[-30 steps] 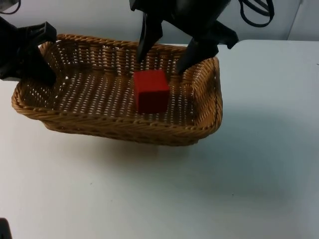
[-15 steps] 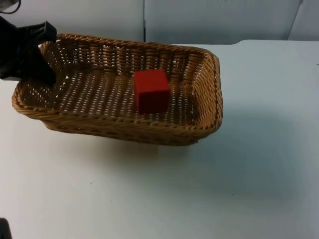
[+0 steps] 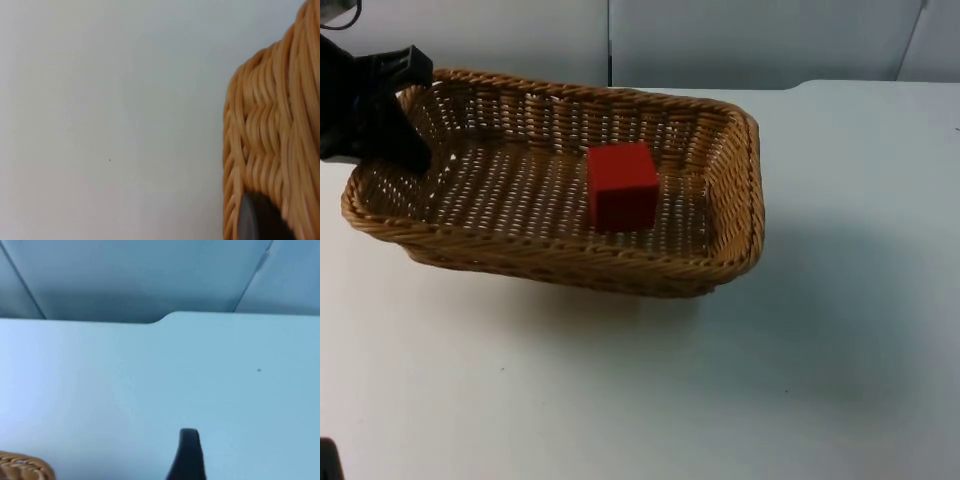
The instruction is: Pick up the basket with the left hand and place the cube into the basket with the right hand.
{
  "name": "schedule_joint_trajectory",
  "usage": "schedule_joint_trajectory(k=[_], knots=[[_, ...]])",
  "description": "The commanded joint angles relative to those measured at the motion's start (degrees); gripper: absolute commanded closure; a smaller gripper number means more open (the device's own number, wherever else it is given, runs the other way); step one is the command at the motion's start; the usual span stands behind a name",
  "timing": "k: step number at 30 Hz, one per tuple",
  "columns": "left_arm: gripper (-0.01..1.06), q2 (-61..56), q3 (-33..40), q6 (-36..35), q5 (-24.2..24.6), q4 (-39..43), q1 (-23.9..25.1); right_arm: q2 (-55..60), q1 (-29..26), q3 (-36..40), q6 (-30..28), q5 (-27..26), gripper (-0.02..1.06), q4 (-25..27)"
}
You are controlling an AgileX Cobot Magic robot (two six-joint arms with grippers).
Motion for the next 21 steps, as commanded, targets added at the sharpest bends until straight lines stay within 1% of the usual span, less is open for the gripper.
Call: schedule_joint_trajectory(k=[1,4,5,6,9,10,11,12,13,14,17,18,19,21], knots=[[1.05,-0.9,-0.4,-0.3,1.3,-1.0,-0.1,-2.5,-1.7,-0.4,-1.3,0.1,0.40,-0.2],[1.05,-0.9,-0.4,-0.3,1.3,-0.7,-0.1,-7.2,-6.3,0.5,-2.3,0.1,0.40,2.9],[1.05,-0.9,-0.4,-0.3,1.3,-0.7,-0.1,-7.2,-6.3,0.5,-2.3,0.1,0.40,2.9],[1.05,-0.9,-0.4,-0.3,1.3,-0.7,-0.1,-10.6,-8.6,2.5,-3.1,0.1,0.40,4.3],[1.05,-0.9,-0.4,-0.3,0.6,-0.7,-0.1,-19.0,-13.5,10.5,-4.1,0.1,0.40,4.2],[1.05,-0.9,-0.4,-0.3,0.6,-0.7,-0.1,-19.0,-13.5,10.5,-4.1,0.1,0.40,4.2],[1.05,-0.9,-0.4,-0.3,0.2,-0.7,-0.1,-22.5,-15.0,14.1,-4.7,0.1,0.40,4.2],[1.05,-0.9,-0.4,-0.3,0.0,-0.7,-0.1,-27.5,-17.8,20.0,-5.5,0.1,0.40,4.1],[1.05,-0.9,-0.4,-0.3,-0.3,-0.7,-0.1,-31.3,-19.6,23.2,-6.3,-0.8,0.40,4.1],[1.05,-0.9,-0.4,-0.3,-0.3,-0.7,-0.1,-31.3,-19.6,23.2,-6.3,-0.8,0.40,4.1],[1.05,-0.9,-0.4,-0.3,-0.9,-0.6,-0.1,-41.4,-23.4,33.4,-9.7,-5.7,0.40,4.2],[1.05,-0.9,-0.4,-0.3,-1.1,-0.6,-0.1,-44.6,-23.5,36.0,-10.3,-7.1,0.40,4.2],[1.05,-0.9,-0.4,-0.3,-1.1,-0.6,-0.1,-44.6,-23.5,36.0,-10.3,-7.1,0.40,4.2],[1.05,-0.9,-0.4,-0.3,-1.6,-0.6,-0.1,-49.9,-23.4,41.5,-11.6,-9.0,0.40,4.8]])
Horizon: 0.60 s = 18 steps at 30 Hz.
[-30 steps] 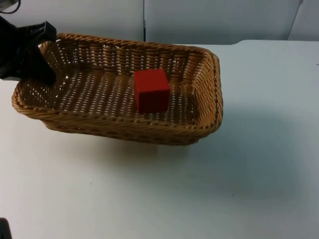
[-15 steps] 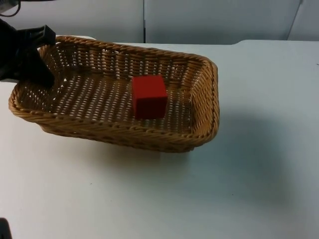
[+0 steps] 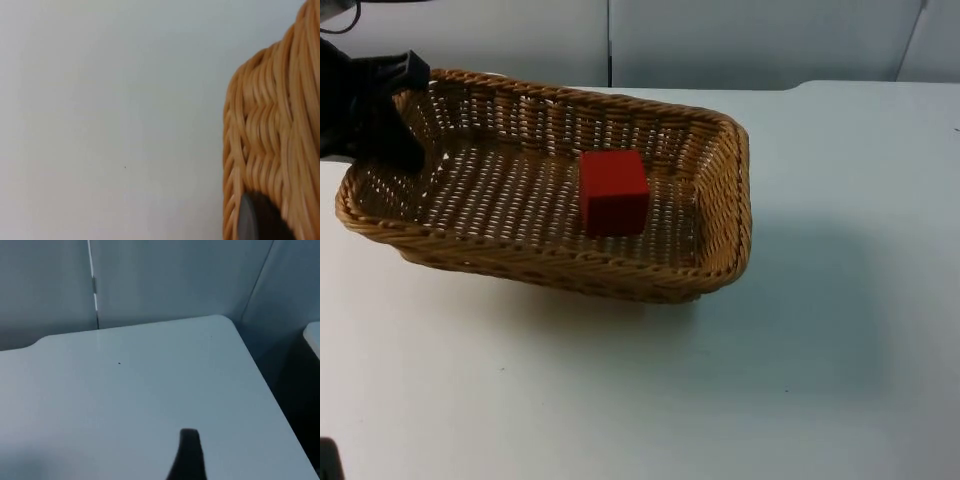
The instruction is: Pick up the basket with the left hand and place the cube into the basket with the right hand.
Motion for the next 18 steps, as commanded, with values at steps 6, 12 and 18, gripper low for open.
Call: schedule_joint_trajectory(k=[6,12,18], knots=[[1.05,-0.9,-0.4,0.6,-0.1,-2.0,-0.1,-11.0,-0.3,11.9,-3.9,-7.5,0.41,3.2],[1.05,-0.9,-0.4,1.1,0.2,-2.0,-0.1,-16.7,-0.3,24.1,-9.6,-12.4,0.44,12.1],[1.05,-0.9,-0.4,1.1,-0.3,-2.0,-0.1,-23.9,-0.3,30.6,-10.4,-13.4,0.49,16.3]])
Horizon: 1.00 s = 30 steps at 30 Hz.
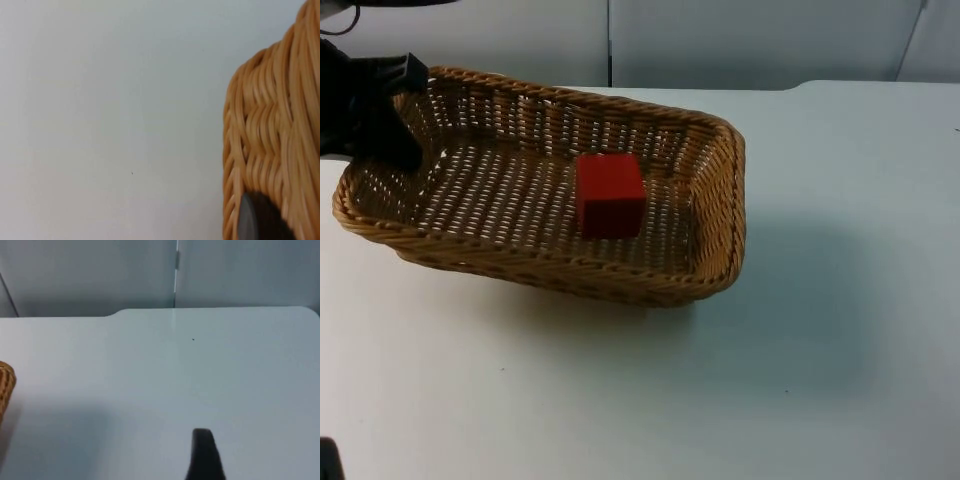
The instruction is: Pick up the basket with the left hand and place the cube into the basket with the right hand.
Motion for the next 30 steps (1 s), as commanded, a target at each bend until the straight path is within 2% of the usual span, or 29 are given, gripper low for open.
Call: schedule_joint_trajectory(k=[1,3,4,5,7,8,9,10,15,20,24,27,30], knots=[[1.05,-0.9,-0.4,0.2,0.3,-2.1,-0.1,-2.8,-0.3,0.8,-0.9,-1.0,0.55,2.1],[1.05,-0.9,-0.4,0.9,-0.2,-2.1,-0.1,-7.4,-0.3,0.8,-1.2,-0.3,0.68,4.2],[1.05,-0.9,-0.4,0.9,-0.2,-2.1,-0.1,-7.4,-0.3,0.8,-1.2,-0.3,0.68,4.2],[1.05,-0.9,-0.4,0.9,-0.6,-2.1,-0.1,-11.6,-0.3,0.8,-1.2,0.7,0.81,4.2],[1.05,-0.9,-0.4,0.9,-1.1,-2.1,-0.1,-16.1,-0.3,0.8,-1.4,3.6,0.95,3.7],[1.05,-0.9,-0.4,0.9,-1.1,-2.1,-0.1,-16.1,-0.3,0.8,-1.4,3.6,0.95,3.7],[1.05,-0.9,-0.4,1.0,-1.3,-2.1,-0.1,-18.1,-0.3,0.8,-1.8,5.6,1.03,3.7],[1.05,-0.9,-0.4,1.0,-1.6,-2.1,-0.1,-19.9,-0.3,0.8,-2.3,7.3,1.05,3.7],[1.05,-0.9,-0.4,1.3,-2.0,-2.1,-0.1,-25.4,-0.3,0.8,-4.0,10.5,1.05,3.7],[1.05,-0.9,-0.4,1.3,-2.3,-2.1,-0.1,-25.4,0.8,1.4,-4.8,11.4,1.05,4.6],[1.05,-0.9,-0.4,1.3,-2.0,-2.1,-0.1,-25.4,4.3,5.9,-5.2,9.6,1.05,5.9],[1.05,-0.8,-0.4,2.4,-0.6,-2.5,-0.1,-25.4,7.6,10.8,-1.1,3.8,1.05,2.6],[1.05,-0.8,-0.4,6.2,0.5,-5.4,-0.8,-25.4,9.7,13.5,-0.3,2.2,1.05,1.1]])
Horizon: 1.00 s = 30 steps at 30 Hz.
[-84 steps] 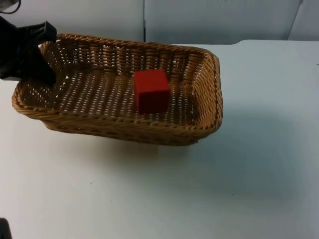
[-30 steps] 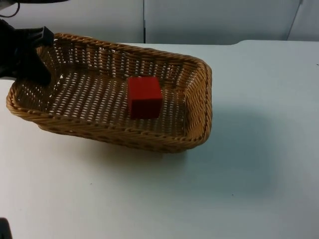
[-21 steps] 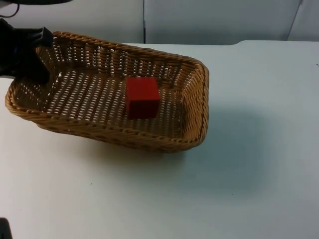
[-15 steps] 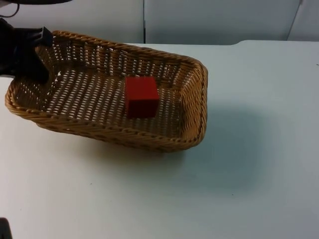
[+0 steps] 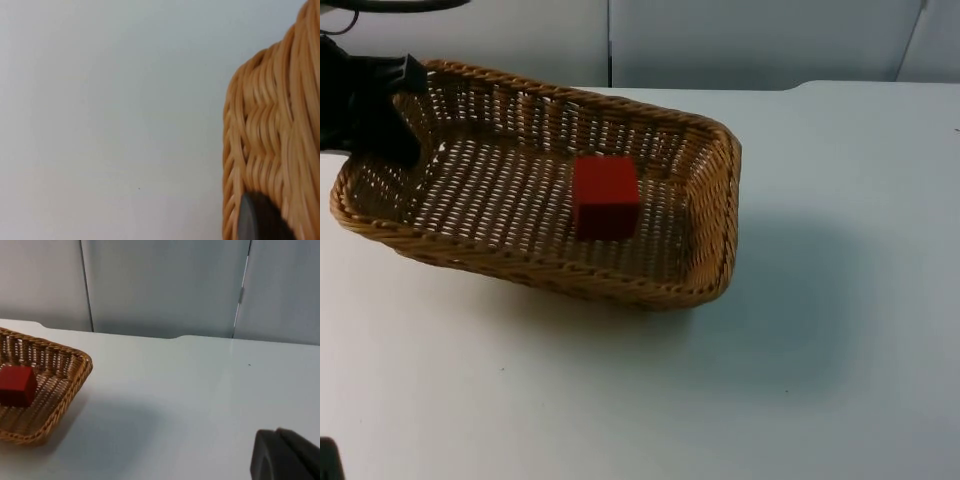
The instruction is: Pick up the basket with the left hand and place the cube into the basket with the right hand.
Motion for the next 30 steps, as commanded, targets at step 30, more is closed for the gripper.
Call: schedule_joint_trajectory(k=[30], knots=[[1.05,-0.8,-0.4,2.2,-2.3,-5.2,-2.2,-0.1,1.6,3.7,12.7,7.3,1.05,-8.7]])
